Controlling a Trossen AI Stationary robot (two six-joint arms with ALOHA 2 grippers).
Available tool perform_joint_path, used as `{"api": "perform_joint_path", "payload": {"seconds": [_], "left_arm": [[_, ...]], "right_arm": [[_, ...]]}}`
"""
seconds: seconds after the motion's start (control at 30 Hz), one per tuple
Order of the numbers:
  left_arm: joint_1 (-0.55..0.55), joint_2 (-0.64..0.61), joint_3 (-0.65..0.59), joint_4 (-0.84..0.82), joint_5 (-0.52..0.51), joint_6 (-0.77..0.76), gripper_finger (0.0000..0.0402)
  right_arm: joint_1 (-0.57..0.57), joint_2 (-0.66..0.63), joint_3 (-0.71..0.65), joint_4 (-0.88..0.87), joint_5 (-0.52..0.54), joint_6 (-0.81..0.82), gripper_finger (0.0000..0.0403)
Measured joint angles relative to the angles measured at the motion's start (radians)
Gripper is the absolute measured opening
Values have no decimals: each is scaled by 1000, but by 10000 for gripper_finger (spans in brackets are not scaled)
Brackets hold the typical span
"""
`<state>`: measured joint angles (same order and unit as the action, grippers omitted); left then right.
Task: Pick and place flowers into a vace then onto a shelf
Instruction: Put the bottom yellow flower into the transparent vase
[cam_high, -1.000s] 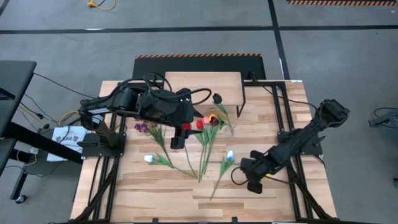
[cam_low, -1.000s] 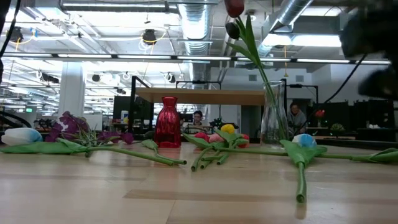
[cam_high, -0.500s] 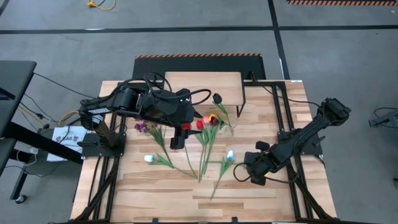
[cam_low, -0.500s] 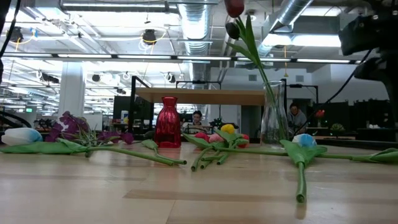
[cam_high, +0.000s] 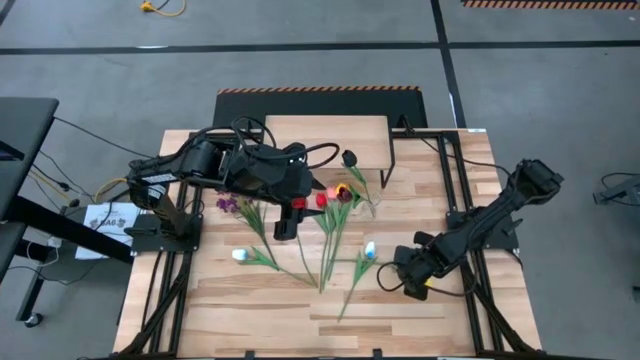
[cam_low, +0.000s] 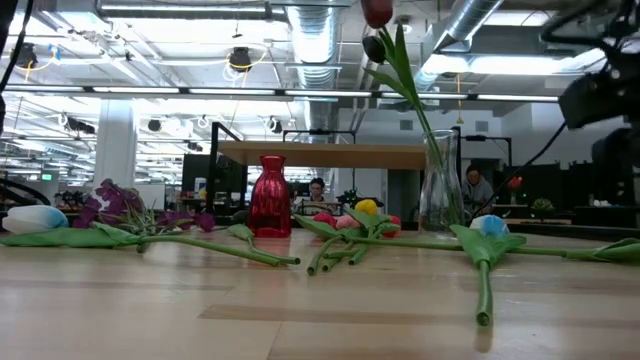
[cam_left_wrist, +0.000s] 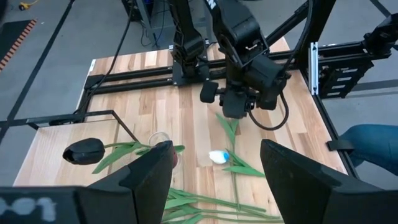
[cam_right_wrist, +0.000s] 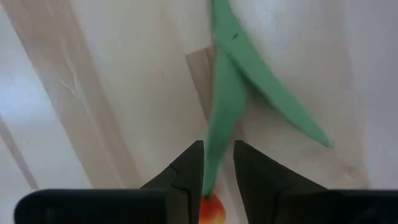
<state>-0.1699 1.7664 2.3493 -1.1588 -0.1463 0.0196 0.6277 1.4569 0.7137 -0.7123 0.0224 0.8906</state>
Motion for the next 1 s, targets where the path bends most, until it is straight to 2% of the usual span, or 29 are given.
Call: {"api": "perform_joint_path", "payload": {"seconds": [0.3,0.43,0.6,0.73,0.87,1.0], "left_arm": [[-6,0,0,-4,2,13,233],[-53,-4,-1,30,-78,14,233],[-168,-30,-1,92,-215,81,233],[-238,-72,-15,112,-251,100,233],[-244,-174,-119,158,-252,100,233],[-199,-339,-369,325,-197,81,233]], "right_arm": [[0,103,-8,47,-26,2,82],[0,99,-11,48,-23,18,82],[0,73,-17,61,-8,19,82],[1,75,-16,61,-5,19,82],[10,79,-15,63,7,21,82],[22,80,-16,65,14,32,82]]}}
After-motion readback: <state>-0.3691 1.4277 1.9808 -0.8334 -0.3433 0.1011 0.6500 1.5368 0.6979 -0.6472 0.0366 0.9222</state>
